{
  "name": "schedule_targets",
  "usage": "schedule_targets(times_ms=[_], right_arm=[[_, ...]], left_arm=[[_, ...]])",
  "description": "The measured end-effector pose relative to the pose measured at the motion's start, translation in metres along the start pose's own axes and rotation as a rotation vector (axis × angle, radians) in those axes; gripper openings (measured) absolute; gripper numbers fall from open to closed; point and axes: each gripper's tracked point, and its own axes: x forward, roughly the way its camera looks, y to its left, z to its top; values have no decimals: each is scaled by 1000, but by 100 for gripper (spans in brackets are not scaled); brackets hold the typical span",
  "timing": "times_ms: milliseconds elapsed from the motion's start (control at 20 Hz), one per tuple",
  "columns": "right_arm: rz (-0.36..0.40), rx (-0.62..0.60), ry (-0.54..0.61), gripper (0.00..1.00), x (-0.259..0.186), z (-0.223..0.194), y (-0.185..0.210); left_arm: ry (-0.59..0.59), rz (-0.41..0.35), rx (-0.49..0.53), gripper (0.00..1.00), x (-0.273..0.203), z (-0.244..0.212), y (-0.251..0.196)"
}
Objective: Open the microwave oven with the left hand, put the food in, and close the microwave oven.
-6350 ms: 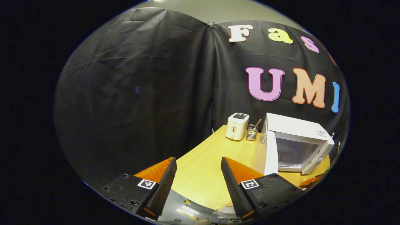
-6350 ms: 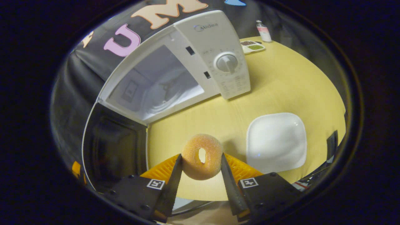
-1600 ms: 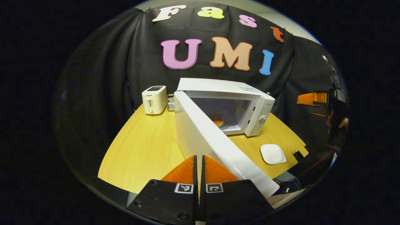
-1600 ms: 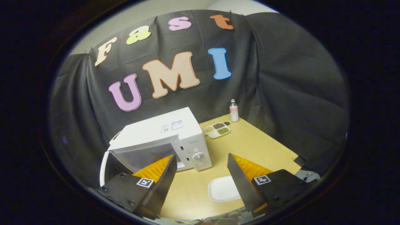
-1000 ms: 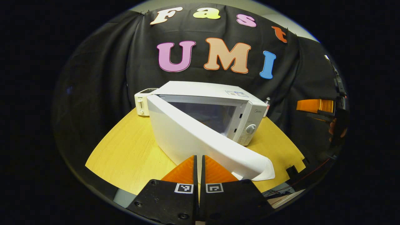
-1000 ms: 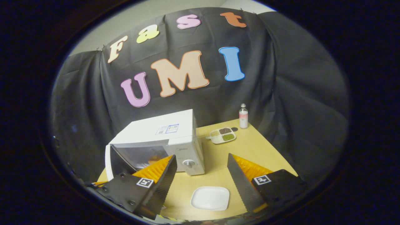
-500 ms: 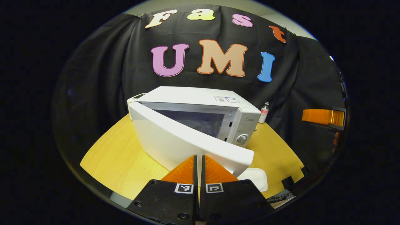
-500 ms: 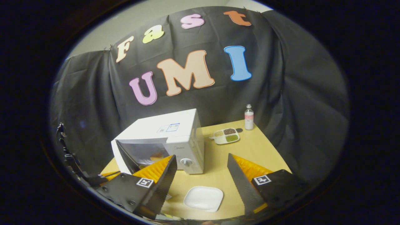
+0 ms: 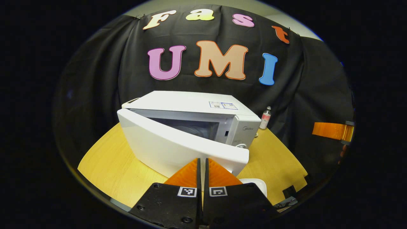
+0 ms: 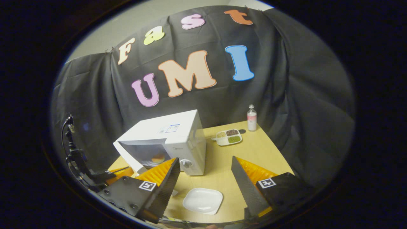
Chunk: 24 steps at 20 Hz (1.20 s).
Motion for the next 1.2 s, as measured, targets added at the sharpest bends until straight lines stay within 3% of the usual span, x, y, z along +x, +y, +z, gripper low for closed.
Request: schedule_targets(times_ms=[350, 400, 1200], right_arm=[[-21, 23, -1, 92, 0, -7, -5], [-21, 33, 2, 100, 0, -9, -5], [-57, 56, 0, 100, 6, -6, -15]], left_arm=[[-25, -6, 3, 0, 31, 16, -6], [-25, -7, 0, 0, 35, 17, -8], [-43, -54, -66, 0, 90, 37, -28]])
